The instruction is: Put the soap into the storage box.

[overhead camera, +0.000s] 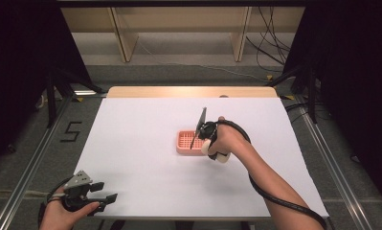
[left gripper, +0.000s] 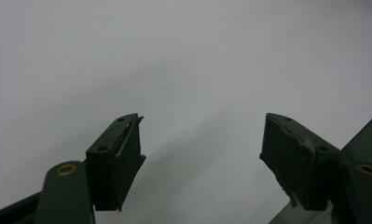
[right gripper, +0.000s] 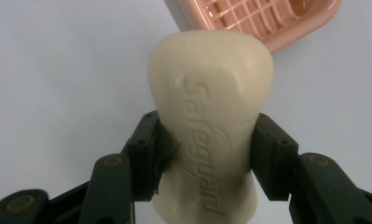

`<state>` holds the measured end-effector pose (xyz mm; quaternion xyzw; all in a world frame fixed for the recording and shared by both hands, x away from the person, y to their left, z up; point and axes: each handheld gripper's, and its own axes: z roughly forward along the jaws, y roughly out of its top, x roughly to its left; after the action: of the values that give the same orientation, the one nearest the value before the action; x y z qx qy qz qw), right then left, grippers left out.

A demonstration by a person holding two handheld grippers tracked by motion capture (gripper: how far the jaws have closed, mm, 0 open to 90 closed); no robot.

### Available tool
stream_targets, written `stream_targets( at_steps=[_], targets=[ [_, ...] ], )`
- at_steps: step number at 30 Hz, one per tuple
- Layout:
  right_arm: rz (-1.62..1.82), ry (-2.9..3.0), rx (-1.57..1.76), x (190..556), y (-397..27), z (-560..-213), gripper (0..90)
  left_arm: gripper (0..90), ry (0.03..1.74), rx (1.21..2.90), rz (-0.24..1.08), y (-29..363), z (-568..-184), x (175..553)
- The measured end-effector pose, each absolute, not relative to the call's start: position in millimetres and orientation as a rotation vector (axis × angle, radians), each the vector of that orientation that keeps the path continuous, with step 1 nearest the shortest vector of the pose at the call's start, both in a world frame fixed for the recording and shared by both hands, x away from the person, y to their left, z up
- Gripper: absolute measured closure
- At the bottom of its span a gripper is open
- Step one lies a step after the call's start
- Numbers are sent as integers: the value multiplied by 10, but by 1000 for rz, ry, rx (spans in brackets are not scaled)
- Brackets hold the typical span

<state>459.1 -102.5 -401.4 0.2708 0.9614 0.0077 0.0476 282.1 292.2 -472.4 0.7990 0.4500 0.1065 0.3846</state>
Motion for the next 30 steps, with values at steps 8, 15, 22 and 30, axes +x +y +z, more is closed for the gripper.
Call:
stream_targets(
  at_steps=[8,15,22,30],
  targets=[
    [26,2927,800,4624,-998,-4007,505,278,1147,2036,270,2923,-4725,2821],
    [45,2941,780,4654,-984,-4026,505,278,1147,2047,283,2928,-4727,2828],
    [22,2928,798,4689,-970,-4015,505,278,1146,2047,282,2928,-4728,2829],
    [26,2936,770,4734,-942,-4018,505,278,1147,2047,281,2928,-4729,2828]
  ],
)
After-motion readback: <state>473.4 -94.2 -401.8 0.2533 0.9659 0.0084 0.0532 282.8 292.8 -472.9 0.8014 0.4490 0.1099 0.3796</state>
